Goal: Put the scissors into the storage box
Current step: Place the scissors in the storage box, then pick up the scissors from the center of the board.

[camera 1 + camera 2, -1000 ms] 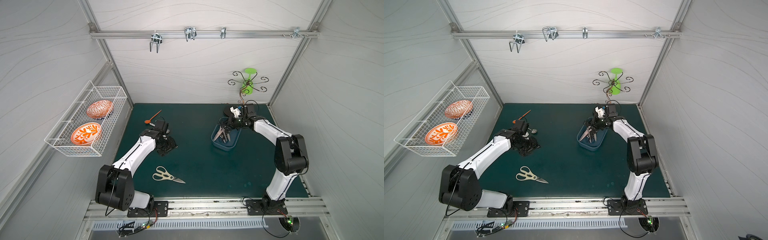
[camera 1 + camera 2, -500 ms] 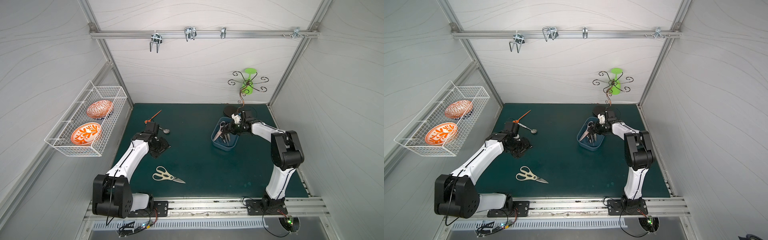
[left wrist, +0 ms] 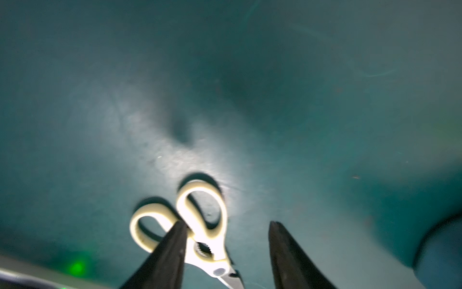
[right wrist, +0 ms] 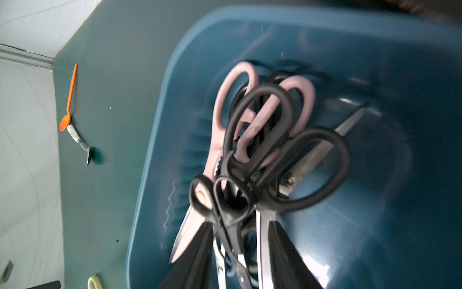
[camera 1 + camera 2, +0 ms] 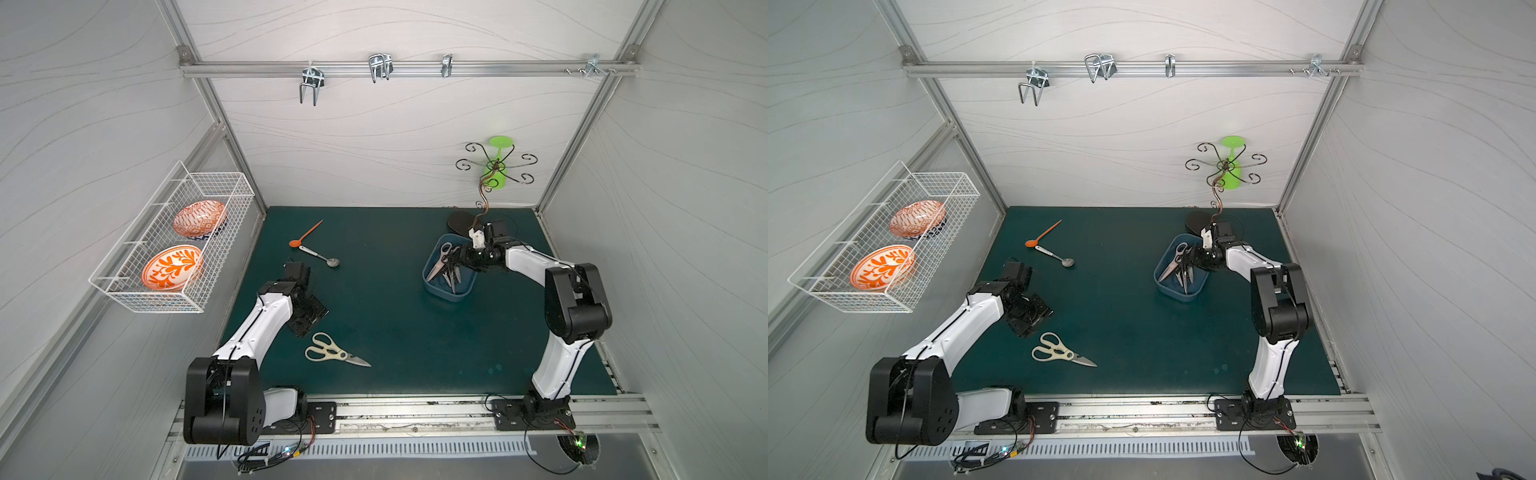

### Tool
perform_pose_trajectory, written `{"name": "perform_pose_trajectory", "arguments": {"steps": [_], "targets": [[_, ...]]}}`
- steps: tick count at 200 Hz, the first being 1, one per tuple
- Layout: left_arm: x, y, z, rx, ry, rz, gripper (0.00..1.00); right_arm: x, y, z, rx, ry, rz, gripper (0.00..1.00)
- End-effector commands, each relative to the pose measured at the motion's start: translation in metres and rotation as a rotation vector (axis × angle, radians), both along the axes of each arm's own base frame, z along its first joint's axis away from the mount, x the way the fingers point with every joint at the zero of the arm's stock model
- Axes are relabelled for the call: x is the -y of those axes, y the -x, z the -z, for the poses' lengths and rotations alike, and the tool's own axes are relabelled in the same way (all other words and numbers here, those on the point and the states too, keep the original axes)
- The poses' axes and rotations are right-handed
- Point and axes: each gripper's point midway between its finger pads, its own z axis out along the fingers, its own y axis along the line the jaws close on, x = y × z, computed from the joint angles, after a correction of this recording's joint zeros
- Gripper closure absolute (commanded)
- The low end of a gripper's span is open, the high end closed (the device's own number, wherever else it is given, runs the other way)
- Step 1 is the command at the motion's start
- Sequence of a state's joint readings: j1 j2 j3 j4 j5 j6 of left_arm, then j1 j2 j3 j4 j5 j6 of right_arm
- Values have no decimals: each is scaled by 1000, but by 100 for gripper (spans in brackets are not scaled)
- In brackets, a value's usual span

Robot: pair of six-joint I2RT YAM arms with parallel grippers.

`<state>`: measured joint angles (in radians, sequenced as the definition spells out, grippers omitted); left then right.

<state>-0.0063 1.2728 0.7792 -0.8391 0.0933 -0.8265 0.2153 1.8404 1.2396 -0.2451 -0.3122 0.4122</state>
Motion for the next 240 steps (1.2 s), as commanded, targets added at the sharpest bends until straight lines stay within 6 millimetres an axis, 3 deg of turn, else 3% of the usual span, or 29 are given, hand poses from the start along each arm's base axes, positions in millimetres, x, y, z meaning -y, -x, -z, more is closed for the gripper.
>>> {"name": "perform_pose_trajectory", "arguments": {"steps": [1,25,64,119,138,211,240], "targets": [[-4,13,1,-31,-6,-81,48,3,10,-39,84,57,-21,58],[-5,30,5,-85,-3,-138,52,-9,27,-54,114,71,-60,58],[-2,50,12,-154,12,-213,61,-26,50,-56,104,46,-101,58],[-15,1,1,3,-58,-172,65,-38,61,-59,94,10,-134,58],[-15,-5,4,3,-64,-172,65,-41,63,-60,96,11,-141,58],[3,-13,20,1,-40,-162,65,-41,64,-62,99,16,-144,58],[9,-4,30,-51,-43,-173,65,-41,64,-60,90,24,-146,58]]}}
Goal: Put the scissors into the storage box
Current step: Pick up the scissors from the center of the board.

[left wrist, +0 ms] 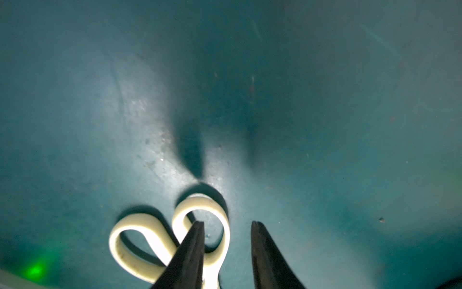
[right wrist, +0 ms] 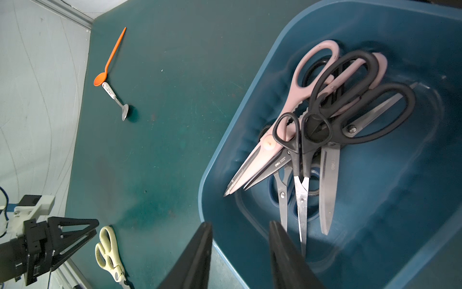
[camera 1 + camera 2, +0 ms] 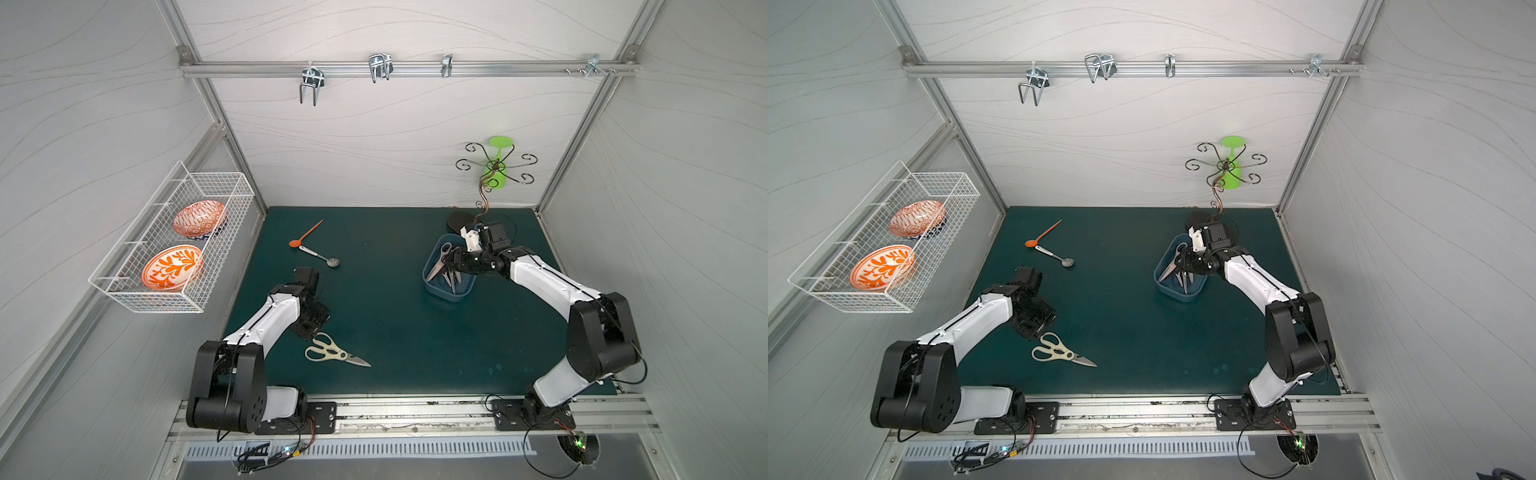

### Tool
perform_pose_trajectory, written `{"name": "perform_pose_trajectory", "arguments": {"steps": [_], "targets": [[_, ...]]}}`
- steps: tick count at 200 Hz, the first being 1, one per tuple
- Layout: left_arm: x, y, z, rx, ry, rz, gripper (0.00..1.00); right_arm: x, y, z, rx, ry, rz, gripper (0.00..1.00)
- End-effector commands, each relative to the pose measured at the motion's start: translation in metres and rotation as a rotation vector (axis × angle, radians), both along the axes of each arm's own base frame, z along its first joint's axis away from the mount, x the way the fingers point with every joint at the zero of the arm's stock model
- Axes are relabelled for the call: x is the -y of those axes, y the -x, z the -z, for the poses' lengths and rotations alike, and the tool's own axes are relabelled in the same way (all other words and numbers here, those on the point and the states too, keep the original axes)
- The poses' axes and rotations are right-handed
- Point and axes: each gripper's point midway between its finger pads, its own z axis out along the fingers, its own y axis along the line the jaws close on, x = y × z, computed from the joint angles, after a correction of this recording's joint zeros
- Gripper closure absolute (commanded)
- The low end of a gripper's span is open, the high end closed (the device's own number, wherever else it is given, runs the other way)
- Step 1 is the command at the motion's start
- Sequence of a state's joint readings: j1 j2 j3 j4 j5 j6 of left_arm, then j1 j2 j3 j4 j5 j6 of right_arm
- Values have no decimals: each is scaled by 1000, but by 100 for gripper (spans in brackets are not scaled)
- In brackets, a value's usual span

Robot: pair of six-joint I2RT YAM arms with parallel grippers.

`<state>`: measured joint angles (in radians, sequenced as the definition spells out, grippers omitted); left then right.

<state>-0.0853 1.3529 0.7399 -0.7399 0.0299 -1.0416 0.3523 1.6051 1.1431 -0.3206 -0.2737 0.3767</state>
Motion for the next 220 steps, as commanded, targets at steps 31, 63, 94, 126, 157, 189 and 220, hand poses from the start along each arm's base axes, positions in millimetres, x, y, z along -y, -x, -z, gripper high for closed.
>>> {"name": "perform_pose_trajectory", "arguments": {"steps": [31,63,94,126,157,189,220], "targets": [[0,13,15,-60,-12,-52,66,1,4,-8,8,14,-5,58],[-1,6,21,-48,-22,-45,66,3,5,-9,12,22,-8,58],[0,-2,26,-61,-24,-41,71,2,5,-11,16,22,-9,58],[-2,6,35,-88,-33,-44,83,3,5,-11,20,22,-3,59],[-1,10,39,-85,-27,-43,97,4,5,-11,20,21,-1,58],[-2,1,30,-50,-35,-12,100,-3,8,-12,5,-5,-24,59],[0,-13,11,5,-35,22,100,-23,22,-14,-8,-30,-91,60]]}}
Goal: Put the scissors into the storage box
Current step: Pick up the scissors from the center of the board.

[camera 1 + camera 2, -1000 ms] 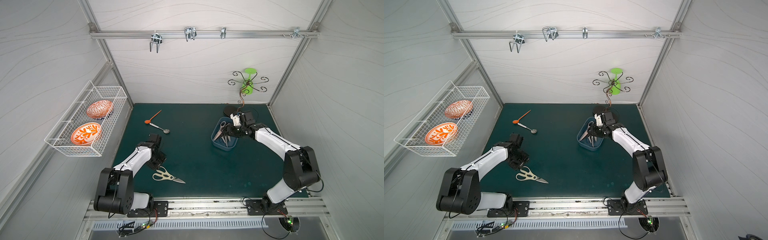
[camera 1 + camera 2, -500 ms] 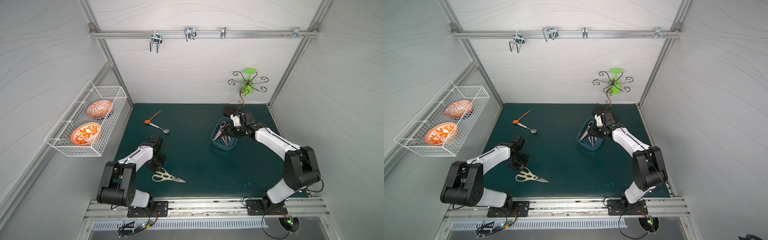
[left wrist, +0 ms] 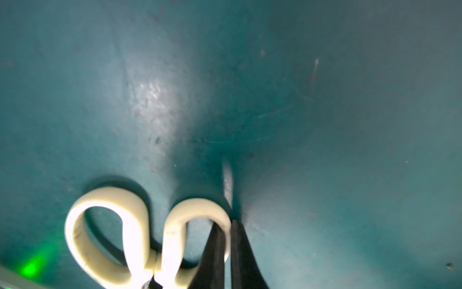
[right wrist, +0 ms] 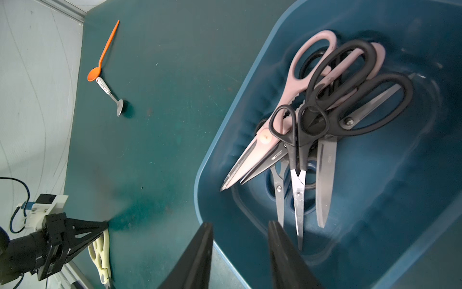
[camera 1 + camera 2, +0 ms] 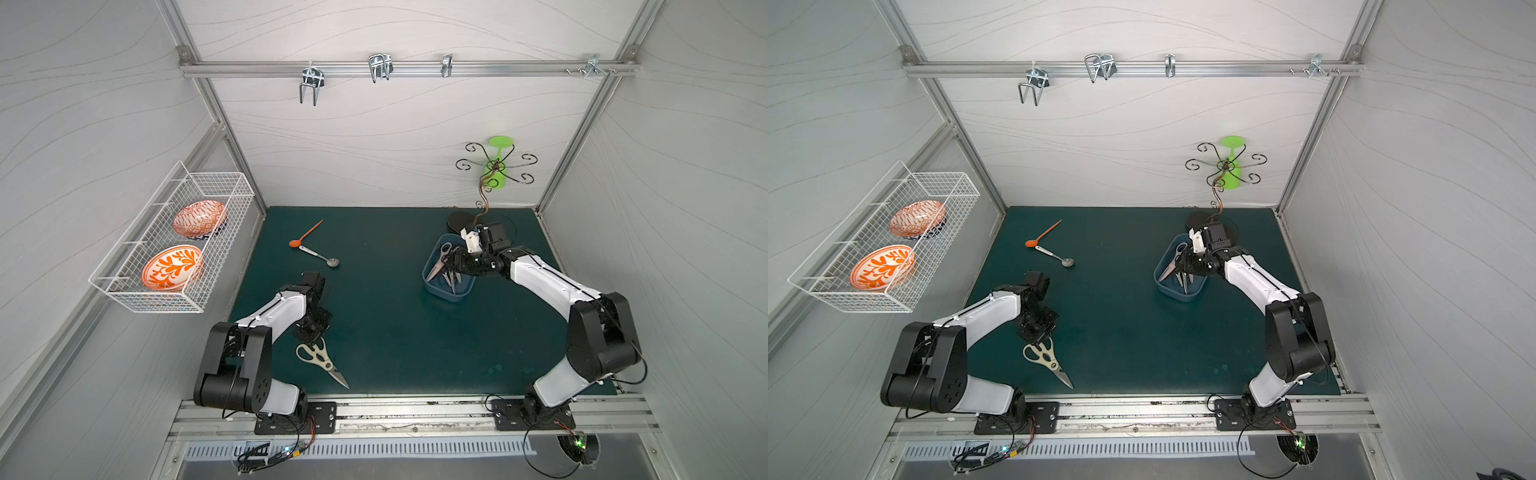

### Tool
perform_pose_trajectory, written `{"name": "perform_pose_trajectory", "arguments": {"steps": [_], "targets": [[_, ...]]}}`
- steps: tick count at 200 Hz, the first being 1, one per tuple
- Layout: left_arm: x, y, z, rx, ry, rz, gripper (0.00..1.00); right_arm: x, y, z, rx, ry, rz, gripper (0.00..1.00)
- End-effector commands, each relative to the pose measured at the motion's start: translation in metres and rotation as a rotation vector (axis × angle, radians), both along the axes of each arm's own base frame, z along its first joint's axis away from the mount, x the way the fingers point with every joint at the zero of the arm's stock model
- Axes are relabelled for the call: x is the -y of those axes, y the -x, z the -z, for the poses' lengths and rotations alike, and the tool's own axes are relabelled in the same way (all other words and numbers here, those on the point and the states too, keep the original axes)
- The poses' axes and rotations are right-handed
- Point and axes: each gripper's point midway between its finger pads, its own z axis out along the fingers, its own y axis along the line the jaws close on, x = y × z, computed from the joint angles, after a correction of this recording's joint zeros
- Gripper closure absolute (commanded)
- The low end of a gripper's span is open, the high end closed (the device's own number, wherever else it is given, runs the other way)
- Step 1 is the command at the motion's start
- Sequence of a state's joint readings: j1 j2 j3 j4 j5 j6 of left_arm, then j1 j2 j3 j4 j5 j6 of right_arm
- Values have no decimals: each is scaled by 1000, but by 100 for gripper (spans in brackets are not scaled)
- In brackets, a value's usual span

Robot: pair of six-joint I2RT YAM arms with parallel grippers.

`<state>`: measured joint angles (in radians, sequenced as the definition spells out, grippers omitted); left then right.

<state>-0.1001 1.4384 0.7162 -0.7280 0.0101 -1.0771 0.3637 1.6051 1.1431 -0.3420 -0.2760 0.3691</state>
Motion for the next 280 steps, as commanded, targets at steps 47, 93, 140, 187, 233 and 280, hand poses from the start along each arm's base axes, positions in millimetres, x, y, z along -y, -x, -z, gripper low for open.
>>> {"name": "perform_pose_trajectory", "arguments": {"steps": [47,93,140,187,233,280], "targets": [[9,-54,-56,244,28,31,100,-80,55,-22,-68,-148,-273,61],[35,-89,-95,357,119,67,100,-144,103,-33,-193,-409,-541,58],[79,-110,-117,427,226,163,100,-190,145,-31,-214,-464,-723,49],[127,-110,-126,434,357,224,100,-213,152,-22,-212,-456,-757,47],[151,-105,-132,435,432,238,100,-217,146,-8,-226,-439,-729,50],[154,-107,-141,463,471,192,100,-222,145,-3,-227,-434,-708,51]]}}
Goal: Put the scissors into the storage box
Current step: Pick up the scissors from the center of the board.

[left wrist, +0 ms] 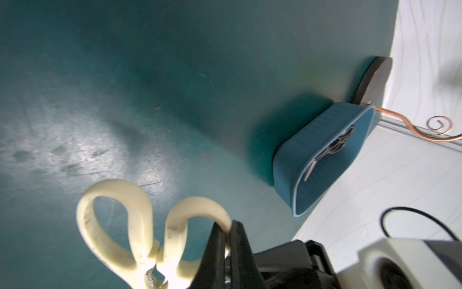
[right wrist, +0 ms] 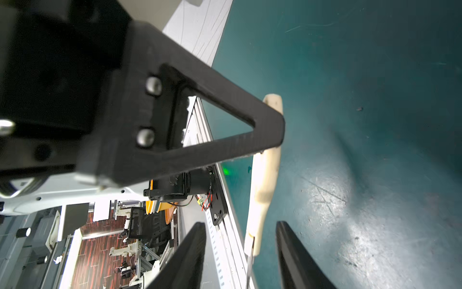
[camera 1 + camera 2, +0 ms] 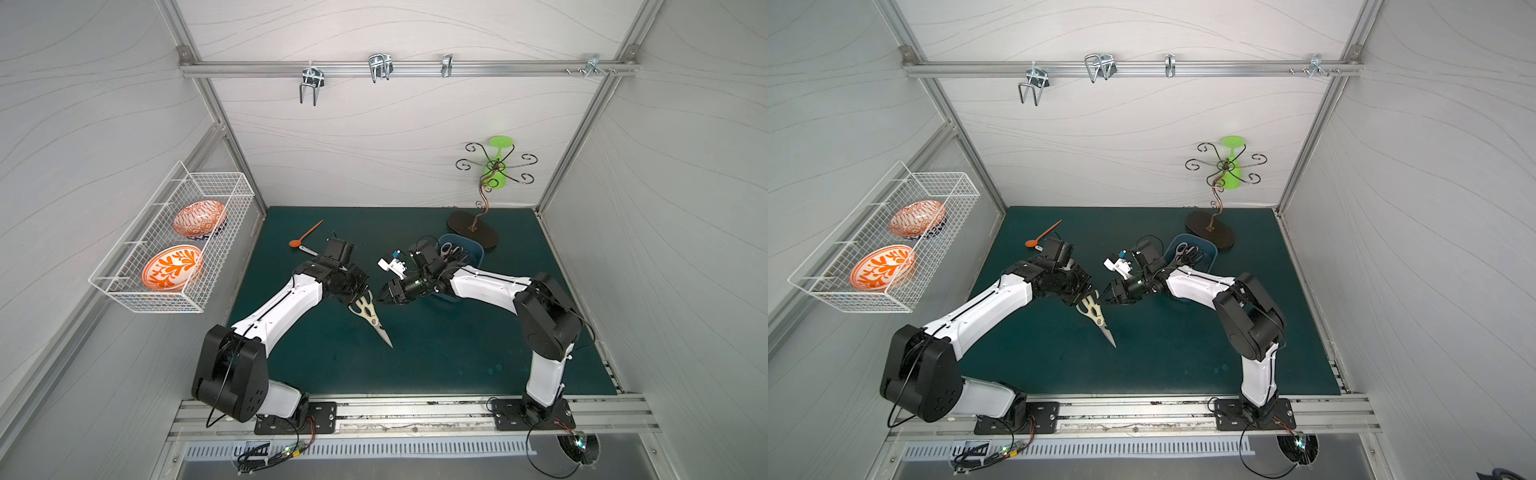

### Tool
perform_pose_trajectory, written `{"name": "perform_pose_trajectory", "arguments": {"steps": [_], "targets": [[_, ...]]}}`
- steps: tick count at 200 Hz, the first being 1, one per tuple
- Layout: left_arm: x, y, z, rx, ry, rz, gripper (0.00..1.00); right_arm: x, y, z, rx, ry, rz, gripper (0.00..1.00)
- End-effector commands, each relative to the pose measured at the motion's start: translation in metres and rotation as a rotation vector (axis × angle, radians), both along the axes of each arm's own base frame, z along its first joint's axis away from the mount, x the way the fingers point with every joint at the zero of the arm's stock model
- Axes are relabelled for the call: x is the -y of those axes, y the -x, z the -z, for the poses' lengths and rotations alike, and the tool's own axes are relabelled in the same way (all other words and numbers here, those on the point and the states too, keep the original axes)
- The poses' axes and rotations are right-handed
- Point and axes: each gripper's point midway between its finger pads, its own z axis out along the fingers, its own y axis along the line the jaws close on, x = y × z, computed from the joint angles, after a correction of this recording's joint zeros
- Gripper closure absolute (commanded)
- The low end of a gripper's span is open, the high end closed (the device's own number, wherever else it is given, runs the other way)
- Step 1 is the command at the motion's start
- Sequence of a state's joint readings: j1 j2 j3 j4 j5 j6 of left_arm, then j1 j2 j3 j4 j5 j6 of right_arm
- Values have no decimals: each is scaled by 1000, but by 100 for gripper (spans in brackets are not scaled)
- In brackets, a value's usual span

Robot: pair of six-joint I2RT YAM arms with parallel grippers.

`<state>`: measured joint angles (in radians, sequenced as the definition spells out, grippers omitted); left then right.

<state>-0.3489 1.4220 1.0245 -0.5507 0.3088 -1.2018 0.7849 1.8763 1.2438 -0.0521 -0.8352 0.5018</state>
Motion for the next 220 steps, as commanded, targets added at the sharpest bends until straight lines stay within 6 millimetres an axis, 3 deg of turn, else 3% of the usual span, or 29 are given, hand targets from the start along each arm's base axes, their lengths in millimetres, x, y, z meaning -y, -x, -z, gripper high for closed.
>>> {"name": "perform_pose_trajectory", "arguments": {"steps": [1,79,116,177,194,214,220], "targets": [[8,-11,-22,59,58,-19,100,-7,1,2,8,-4,3,51],[10,-16,-39,95,93,-54,100,-14,5,14,-12,13,3,61],[11,-16,-44,104,106,-50,100,-16,5,13,-16,5,1,78],[11,-16,-44,118,98,-41,100,-15,6,11,-13,3,-5,93],[12,-18,-47,134,102,-36,81,-15,6,10,-12,5,-3,94],[13,-19,-49,142,114,-39,41,-14,5,7,-6,2,-1,96],[13,-19,-50,141,114,-39,32,-14,6,6,-3,2,-2,96]]}}
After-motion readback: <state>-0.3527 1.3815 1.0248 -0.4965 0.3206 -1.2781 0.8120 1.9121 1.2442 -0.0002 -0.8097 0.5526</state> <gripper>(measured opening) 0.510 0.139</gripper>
